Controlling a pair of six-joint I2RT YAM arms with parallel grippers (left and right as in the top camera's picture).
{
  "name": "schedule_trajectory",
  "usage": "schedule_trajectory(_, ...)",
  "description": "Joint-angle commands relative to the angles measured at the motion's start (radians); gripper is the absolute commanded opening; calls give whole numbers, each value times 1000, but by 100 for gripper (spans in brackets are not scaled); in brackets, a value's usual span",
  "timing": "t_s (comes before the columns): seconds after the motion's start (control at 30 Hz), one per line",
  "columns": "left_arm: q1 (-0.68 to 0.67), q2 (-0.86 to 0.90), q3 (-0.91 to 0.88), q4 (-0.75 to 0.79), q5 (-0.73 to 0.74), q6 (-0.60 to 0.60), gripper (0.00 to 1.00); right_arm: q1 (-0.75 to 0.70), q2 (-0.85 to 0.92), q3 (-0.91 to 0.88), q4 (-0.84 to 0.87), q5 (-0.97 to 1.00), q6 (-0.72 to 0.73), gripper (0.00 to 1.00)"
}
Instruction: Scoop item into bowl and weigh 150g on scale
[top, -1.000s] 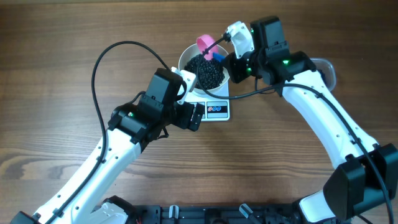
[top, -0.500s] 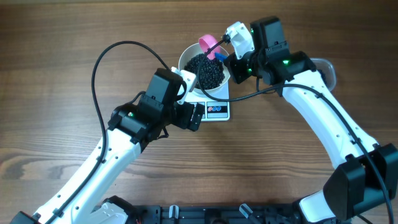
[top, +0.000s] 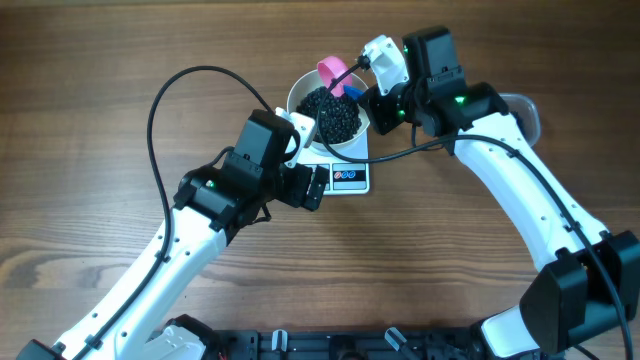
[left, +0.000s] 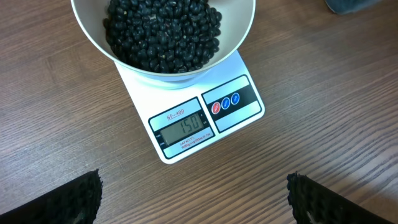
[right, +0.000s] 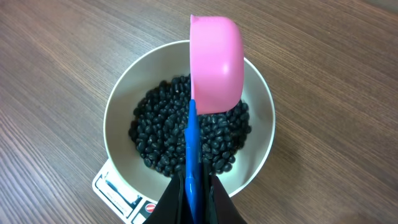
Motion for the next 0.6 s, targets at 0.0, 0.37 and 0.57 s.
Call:
schedule_trajectory(0.0,-2,3,-5,3,-6,-10,100,-5,-24,13,3,-16,49,4)
schedule_trajectory(0.37,-2,3,-5,3,-6,-10,100,-5,-26,13,41,-27,269,4)
schedule_trajectory(0.57,-2,3,-5,3,-6,-10,100,-58,-75,13,85,-27,391,4)
